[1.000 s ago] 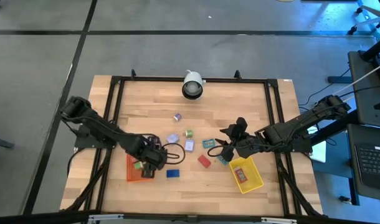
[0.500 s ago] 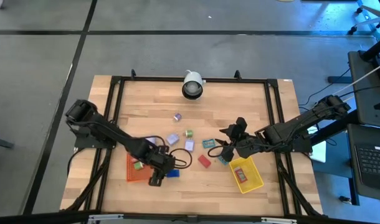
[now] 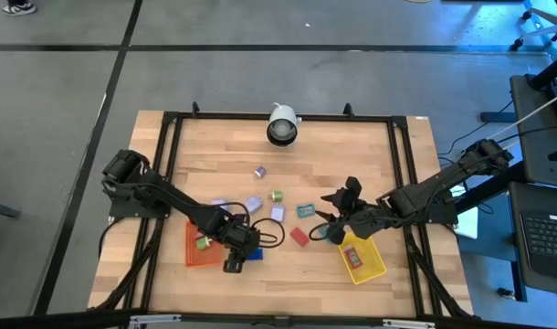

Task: Pick & Place Office items
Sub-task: Put the blue digital clock into the yellow basket

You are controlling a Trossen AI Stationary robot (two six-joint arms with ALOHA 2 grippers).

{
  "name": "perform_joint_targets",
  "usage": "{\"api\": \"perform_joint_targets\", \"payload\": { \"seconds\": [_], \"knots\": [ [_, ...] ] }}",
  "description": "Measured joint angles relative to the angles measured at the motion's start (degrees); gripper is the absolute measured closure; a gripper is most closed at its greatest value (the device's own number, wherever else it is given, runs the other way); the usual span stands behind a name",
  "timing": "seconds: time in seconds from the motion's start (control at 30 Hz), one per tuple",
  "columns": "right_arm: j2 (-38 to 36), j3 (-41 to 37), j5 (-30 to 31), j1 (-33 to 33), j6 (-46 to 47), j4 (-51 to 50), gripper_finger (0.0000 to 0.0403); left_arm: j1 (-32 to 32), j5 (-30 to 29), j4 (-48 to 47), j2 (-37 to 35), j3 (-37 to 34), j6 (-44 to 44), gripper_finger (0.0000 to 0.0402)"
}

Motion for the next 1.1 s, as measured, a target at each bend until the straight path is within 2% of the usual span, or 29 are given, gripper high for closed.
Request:
{"api": "perform_joint_targets", "payload": {
  "seconds": [0.17, 0.37, 0.53, 0.87, 1.1],
  "knots": [
    [0.0, 0.0, 0.36, 0.5, -0.02, 0.45, 0.0179, 0.57, -0.16, -0.09, 0.0, 0.0, -0.93, 0.0177],
    [0.0, 0.0, 0.36, 0.53, -0.02, 0.48, 0.0179, 0.52, 2.24, 1.03, 0.0, 0.0, -3.08, 0.0148],
    [0.0, 0.0, 0.39, 0.86, -0.2, 0.49, 0.0179, 0.43, 1.94, 3.16, 0.0, 0.0, -3.73, 0.0132],
    [0.0, 0.0, 1.43, 3.34, -0.39, 0.63, 0.0179, 0.43, 2.33, 3.36, 5.11, 0.19, -4.8, 0.013],
    [0.0, 0.0, 2.05, 4.31, -0.35, 0.65, 0.0179, 0.07, -0.15, 2.96, 5.81, 1.2, -4.49, 0.013]
  ]
}}
